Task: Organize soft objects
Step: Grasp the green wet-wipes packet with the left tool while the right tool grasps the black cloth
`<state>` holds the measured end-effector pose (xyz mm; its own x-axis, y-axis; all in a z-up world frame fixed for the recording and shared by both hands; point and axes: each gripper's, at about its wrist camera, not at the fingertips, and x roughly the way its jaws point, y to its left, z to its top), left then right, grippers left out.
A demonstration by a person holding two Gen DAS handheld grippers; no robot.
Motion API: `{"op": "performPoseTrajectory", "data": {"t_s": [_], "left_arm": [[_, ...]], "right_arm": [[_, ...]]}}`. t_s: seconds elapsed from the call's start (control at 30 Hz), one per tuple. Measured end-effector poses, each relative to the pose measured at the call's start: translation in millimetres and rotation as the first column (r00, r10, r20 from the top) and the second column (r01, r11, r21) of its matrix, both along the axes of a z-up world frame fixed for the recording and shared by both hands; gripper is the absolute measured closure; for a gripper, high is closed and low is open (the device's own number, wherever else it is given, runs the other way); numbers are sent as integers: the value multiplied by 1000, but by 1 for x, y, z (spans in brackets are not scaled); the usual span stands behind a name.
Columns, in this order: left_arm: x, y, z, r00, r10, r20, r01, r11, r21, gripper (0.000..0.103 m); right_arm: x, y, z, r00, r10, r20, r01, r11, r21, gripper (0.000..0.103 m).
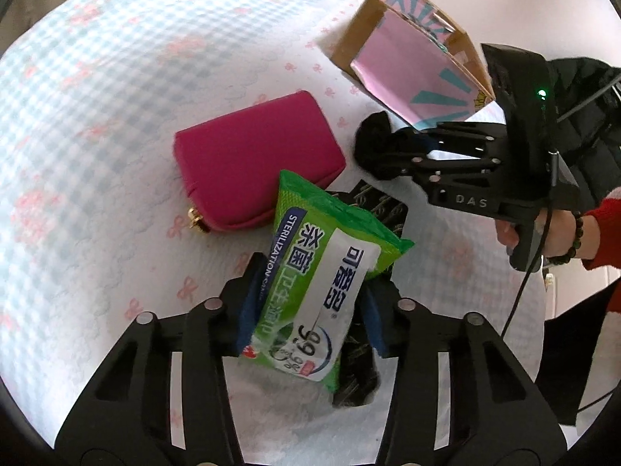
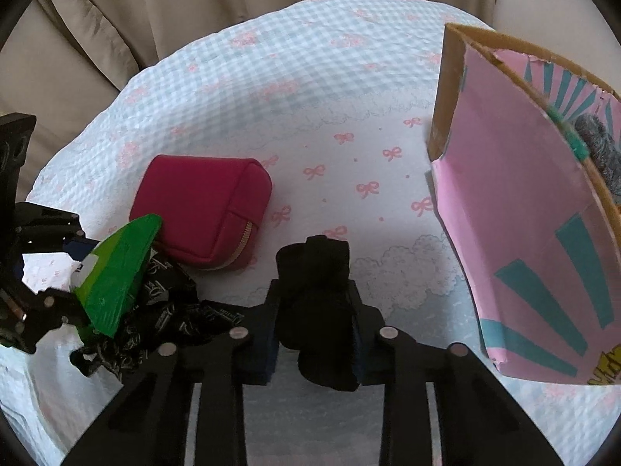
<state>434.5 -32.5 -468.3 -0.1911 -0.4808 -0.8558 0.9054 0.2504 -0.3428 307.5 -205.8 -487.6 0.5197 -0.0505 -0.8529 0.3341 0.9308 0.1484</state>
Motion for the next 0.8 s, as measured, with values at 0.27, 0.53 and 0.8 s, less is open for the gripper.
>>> {"op": "performPoseTrajectory", "data": {"t_s": [0.27, 0.53, 0.8], "left_arm": [[-1, 20, 26, 997, 67, 22, -67, 998, -10, 68], [-7, 38, 81, 989, 137, 58, -135, 990, -31, 68], [-30, 39, 158, 978, 181, 101, -176, 983, -57, 68]], "right_arm": [[-7, 6, 19, 1000, -4, 18, 4, 1000, 3, 78], [-22, 9, 67, 998, 6, 63, -6, 1000, -6, 78], [-39, 7, 142, 991, 20, 130, -17, 1000, -25, 78]]}}
